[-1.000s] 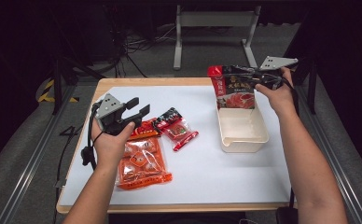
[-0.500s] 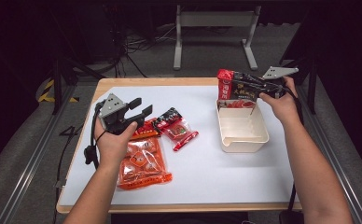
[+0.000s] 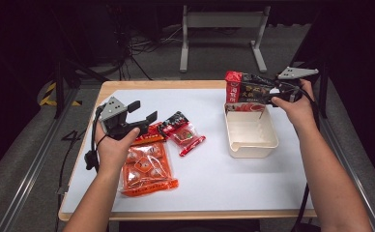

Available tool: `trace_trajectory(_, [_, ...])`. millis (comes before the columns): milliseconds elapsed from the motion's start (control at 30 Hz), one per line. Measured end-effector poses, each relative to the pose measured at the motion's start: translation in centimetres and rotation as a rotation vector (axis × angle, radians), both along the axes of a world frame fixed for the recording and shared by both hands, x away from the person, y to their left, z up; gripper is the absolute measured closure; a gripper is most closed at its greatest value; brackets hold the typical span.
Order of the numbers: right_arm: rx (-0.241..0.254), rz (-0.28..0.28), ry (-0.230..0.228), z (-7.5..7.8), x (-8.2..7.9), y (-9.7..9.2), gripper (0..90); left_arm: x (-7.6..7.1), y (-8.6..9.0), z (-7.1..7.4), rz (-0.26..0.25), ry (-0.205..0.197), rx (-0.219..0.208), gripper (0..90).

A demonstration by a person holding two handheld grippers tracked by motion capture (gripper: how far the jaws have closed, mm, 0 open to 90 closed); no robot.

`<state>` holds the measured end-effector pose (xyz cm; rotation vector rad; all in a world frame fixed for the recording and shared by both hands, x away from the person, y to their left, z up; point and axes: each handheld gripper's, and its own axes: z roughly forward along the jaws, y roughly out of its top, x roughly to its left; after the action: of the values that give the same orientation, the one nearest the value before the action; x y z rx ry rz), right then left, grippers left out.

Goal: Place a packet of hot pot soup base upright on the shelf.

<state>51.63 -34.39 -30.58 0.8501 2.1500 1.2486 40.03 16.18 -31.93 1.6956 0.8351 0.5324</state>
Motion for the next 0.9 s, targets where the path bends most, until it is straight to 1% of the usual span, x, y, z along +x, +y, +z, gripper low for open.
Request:
trace_trajectory(67, [0.0, -0.018, -0.014, 0.4, -0.5, 0.0, 30.0, -0.2, 0.2, -0.1, -0.008, 0.001, 0.006, 25.7])
trace_trajectory(133, [0.0, -0.036, -0.029, 0.8, -1.1, -0.1, 29.3, -0.4, 0.4, -0.3, -0.015, 0.009, 0.017, 24.7])
trace_trajectory(233, [0.004, -0.043, -0.05, 1.4, -1.9, -0.4, 27.8, -0.7, 0.8, -0.7, -0.017, 0.017, 0.036, 23.8])
trace_trajectory(300, [0.02, -0.049, -0.06, 1.8, -2.4, -0.8, 27.3, -1.1, 1.1, -1.0, -0.007, 0.011, 0.067, 23.6])
trace_trajectory(333, [0.024, -0.055, -0.064, 1.9, -2.6, -1.0, 27.4, -1.1, 1.1, -1.0, -0.007, 0.011, 0.067, 23.3])
trace_trajectory(367, [0.028, -0.065, -0.071, 2.0, -2.9, -1.3, 27.3, -1.4, 1.3, -1.2, 0.001, 0.007, 0.097, 22.4])
trace_trajectory(433, [0.037, -0.072, -0.074, 2.1, -3.0, -1.4, 27.3, -1.5, 1.4, -1.3, -0.002, 0.007, 0.09, 22.4])
trace_trajectory(567, [0.047, -0.08, -0.091, 2.7, -4.3, -1.8, 27.4, -1.9, 1.9, -1.6, -0.007, 0.021, 0.085, 22.2])
trace_trajectory(667, [0.056, -0.069, -0.094, 2.9, -5.4, -1.6, 27.4, -2.1, 2.3, -1.8, -0.003, 0.015, 0.103, 21.9])
trace_trajectory(700, [0.056, -0.059, -0.095, 3.0, -6.1, -1.3, 27.4, -2.3, 2.5, -2.0, -0.004, 0.017, 0.105, 21.7])
trace_trajectory(767, [0.063, -0.052, -0.091, 3.1, -6.8, -1.1, 27.7, -2.5, 2.8, -2.1, -0.01, 0.021, 0.104, 21.6])
trace_trajectory(800, [0.063, -0.052, -0.091, 3.1, -6.8, -1.1, 27.7, -2.5, 2.8, -2.1, -0.01, 0.021, 0.104, 21.5])
trace_trajectory(833, [0.069, -0.051, -0.087, 3.1, -7.2, -0.9, 27.7, -2.6, 3.0, -2.2, -0.008, 0.019, 0.101, 21.5])
trace_trajectory(900, [0.083, -0.046, -0.052, 2.9, -8.0, -0.7, 27.7, -2.6, 3.2, -2.3, -0.005, 0.029, 0.097, 21.4])
